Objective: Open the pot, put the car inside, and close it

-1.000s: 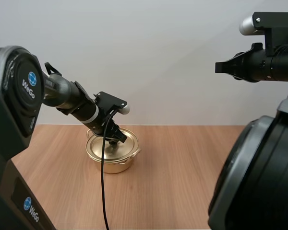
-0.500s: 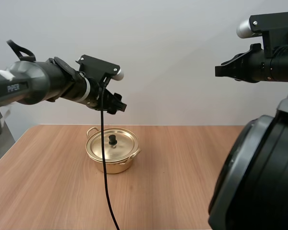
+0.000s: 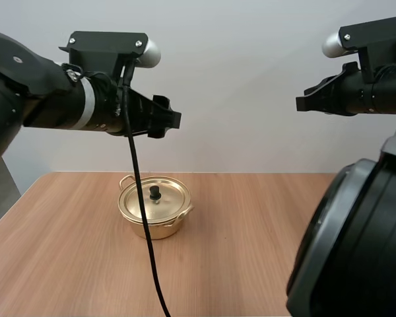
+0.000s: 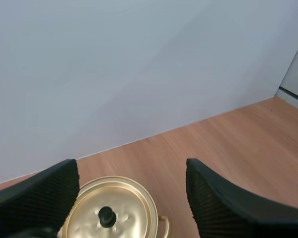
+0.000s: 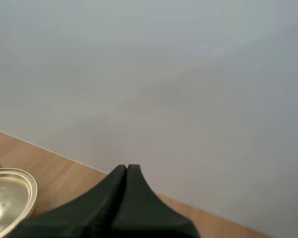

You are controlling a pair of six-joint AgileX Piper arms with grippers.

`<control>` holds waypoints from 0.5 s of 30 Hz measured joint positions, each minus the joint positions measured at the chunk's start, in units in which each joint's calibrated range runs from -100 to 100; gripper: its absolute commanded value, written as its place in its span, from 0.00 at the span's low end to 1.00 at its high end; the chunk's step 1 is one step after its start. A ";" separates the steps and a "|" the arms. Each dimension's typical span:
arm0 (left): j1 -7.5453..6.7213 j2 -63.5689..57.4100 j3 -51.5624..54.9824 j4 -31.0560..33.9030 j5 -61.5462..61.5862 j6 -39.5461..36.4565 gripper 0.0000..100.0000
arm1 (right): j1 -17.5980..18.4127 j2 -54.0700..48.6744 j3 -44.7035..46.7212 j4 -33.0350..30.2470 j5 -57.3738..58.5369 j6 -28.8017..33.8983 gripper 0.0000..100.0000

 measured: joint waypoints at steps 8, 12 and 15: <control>2.15 -15.52 1.04 2.14 3.00 -4.19 1.00 | 0.00 0.00 0.00 3.19 0.00 -0.58 0.00; 1.72 -22.96 5.48 2.56 -6.42 -4.30 1.00 | 0.00 0.00 1.33 4.55 0.00 -2.27 0.00; -0.30 -28.34 11.03 5.01 -13.64 -4.61 1.00 | 0.00 -0.12 3.45 6.20 0.00 -3.63 0.00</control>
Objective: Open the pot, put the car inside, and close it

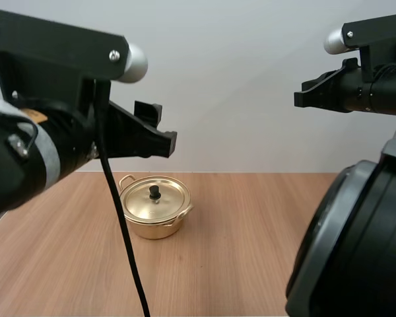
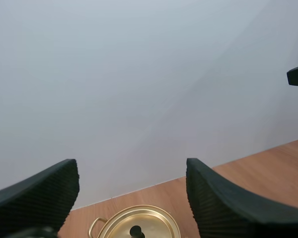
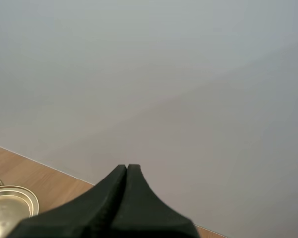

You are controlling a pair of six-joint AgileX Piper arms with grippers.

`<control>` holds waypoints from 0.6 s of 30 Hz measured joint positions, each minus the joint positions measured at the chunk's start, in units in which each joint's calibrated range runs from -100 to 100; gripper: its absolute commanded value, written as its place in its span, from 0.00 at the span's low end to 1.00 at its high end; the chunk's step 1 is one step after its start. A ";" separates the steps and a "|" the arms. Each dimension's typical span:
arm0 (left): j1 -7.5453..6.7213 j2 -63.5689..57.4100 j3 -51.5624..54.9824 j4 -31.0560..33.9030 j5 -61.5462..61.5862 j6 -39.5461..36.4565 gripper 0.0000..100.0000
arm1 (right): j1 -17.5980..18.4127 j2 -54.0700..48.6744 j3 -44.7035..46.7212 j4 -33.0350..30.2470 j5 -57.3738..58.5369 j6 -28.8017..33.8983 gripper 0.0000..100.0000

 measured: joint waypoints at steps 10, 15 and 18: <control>-4.46 -16.98 20.21 16.43 -26.35 -12.99 0.53 | 0.00 -0.38 10.88 6.99 0.00 -2.69 0.00; -4.46 -18.24 30.09 25.12 -35.92 -20.42 0.00 | 0.00 -0.38 15.57 7.84 0.00 -6.19 0.00; -4.46 -18.24 33.15 30.42 -37.86 -23.77 0.00 | 0.00 -0.38 16.28 7.84 0.00 -7.88 0.00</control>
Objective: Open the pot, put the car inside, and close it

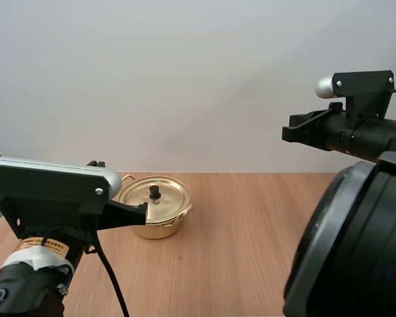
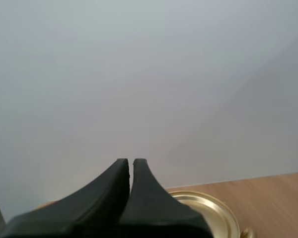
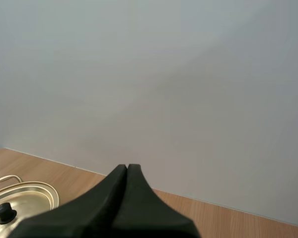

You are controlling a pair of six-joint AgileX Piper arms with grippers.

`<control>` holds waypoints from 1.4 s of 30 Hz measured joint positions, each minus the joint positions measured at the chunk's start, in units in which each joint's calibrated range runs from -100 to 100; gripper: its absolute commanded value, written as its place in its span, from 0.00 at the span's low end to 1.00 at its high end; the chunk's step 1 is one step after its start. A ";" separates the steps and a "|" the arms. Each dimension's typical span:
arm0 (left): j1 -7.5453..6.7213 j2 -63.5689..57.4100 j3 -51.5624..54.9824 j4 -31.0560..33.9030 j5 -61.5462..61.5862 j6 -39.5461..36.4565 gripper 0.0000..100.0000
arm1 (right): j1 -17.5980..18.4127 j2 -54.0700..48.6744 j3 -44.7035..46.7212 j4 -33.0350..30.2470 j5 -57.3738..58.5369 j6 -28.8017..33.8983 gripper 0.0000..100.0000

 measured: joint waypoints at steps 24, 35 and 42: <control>-1.00 0.00 14.38 6.29 -3.32 -12.69 0.00 | 0.00 -0.77 0.00 1.25 0.00 0.05 0.00; -1.01 0.00 14.61 4.08 3.19 -12.69 0.00 | 0.00 -0.77 0.00 -0.85 0.00 0.05 0.00; -1.22 0.00 14.61 4.08 3.95 -12.69 0.00 | 0.00 -0.77 0.00 -2.23 0.00 0.30 0.00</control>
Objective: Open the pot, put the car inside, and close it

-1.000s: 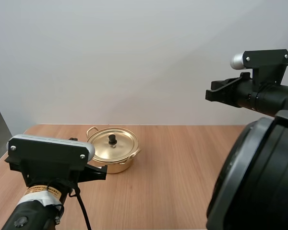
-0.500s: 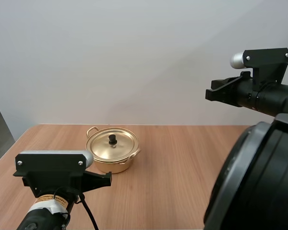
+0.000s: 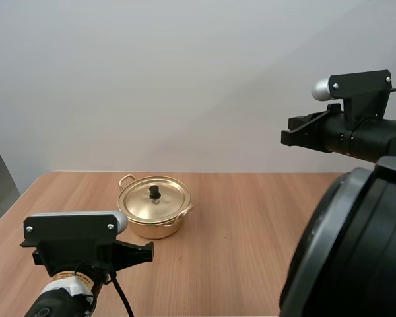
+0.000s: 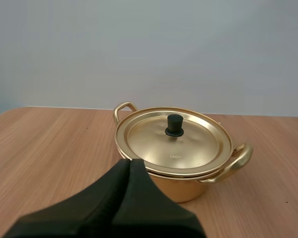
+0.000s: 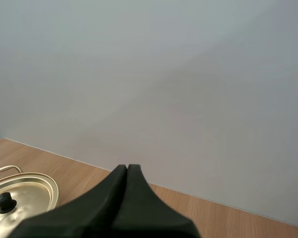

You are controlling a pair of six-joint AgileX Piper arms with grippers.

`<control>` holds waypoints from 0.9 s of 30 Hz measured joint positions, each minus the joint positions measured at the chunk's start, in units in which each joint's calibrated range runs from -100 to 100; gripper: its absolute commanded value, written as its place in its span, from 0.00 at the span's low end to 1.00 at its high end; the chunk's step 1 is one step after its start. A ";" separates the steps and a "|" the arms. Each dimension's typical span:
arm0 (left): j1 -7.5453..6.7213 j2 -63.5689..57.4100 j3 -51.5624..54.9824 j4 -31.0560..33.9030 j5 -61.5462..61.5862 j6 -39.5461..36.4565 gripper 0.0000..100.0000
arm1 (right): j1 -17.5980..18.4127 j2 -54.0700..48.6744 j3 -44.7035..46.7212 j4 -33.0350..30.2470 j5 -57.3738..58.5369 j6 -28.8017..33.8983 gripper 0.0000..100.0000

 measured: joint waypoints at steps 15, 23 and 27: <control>0.00 0.00 0.00 0.00 -0.35 0.00 0.00 | 0.00 0.00 0.00 1.35 0.00 5.29 0.00; 0.00 0.00 0.00 0.00 -0.35 0.00 0.00 | 1.03 0.00 0.00 -4.98 0.00 5.54 0.00; 0.00 0.00 0.00 0.00 -0.35 0.00 0.00 | 4.68 -2.42 0.00 -11.07 -0.36 7.63 0.00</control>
